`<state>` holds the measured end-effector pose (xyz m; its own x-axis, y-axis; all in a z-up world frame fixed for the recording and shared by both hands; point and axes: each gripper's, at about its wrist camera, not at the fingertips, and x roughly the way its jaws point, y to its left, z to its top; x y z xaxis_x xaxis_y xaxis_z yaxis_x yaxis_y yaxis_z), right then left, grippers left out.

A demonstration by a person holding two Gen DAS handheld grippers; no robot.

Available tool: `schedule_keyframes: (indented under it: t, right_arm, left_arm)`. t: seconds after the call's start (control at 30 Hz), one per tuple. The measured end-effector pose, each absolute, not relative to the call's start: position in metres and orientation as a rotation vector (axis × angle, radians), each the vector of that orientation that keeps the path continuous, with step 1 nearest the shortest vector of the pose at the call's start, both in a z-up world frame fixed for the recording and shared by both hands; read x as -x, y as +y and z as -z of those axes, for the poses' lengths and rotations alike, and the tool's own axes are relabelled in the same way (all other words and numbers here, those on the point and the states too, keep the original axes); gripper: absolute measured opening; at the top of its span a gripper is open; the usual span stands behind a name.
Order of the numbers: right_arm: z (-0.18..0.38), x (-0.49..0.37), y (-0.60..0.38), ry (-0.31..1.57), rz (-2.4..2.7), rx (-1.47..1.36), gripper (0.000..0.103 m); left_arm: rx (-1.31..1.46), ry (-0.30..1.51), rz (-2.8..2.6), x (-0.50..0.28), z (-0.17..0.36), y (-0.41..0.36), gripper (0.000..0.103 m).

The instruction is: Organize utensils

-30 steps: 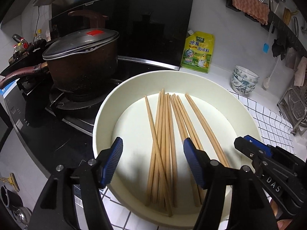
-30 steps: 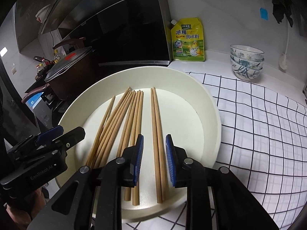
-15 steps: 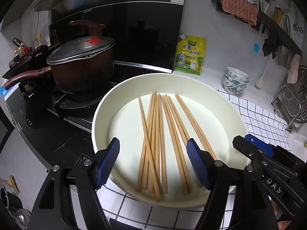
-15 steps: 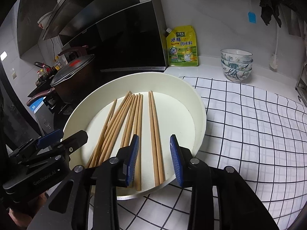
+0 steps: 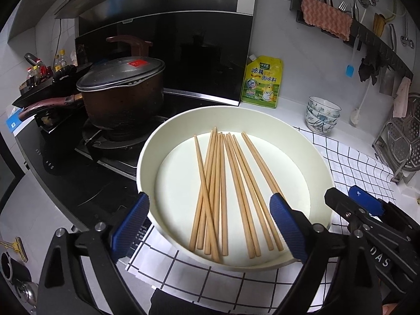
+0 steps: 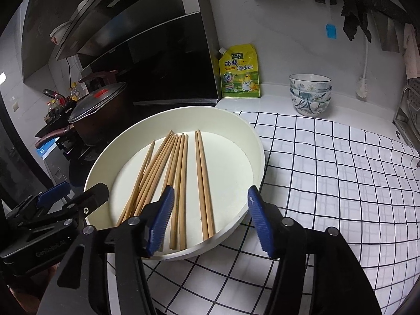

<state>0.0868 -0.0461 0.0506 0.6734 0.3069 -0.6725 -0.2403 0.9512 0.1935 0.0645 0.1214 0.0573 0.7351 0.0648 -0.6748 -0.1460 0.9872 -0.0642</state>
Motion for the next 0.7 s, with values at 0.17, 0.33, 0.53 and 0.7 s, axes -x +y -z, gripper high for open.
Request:
schedule_keyframes:
  t: [0.17,0.33,0.53,0.7]
  right_arm:
    - [-0.0488,-0.0848,-0.0482,0.779,-0.303,-0.097,0.063]
    - [-0.0463,-0.0825,-0.049,0.789,-0.307,-0.099,0.067]
    - [-0.0474,-0.0806,-0.0513,0.784,-0.302,-0.1,0.067]
    - [-0.0478,-0.0792,-0.0537,0.78,-0.297,-0.104,0.068]
  left_arm:
    - [0.116,0.736,-0.138,-0.0612,-0.0593,0.1228,0.097]
    - [0.101,0.742,-0.159,-0.0603,-0.0591,0.1227,0.097]
    - [0.095,0.746,-0.163,-0.0587,-0.0593,0.1213,0.097]
    - [0.095,0.744,-0.165,-0.0584,-0.0599,0.1207,0.097]
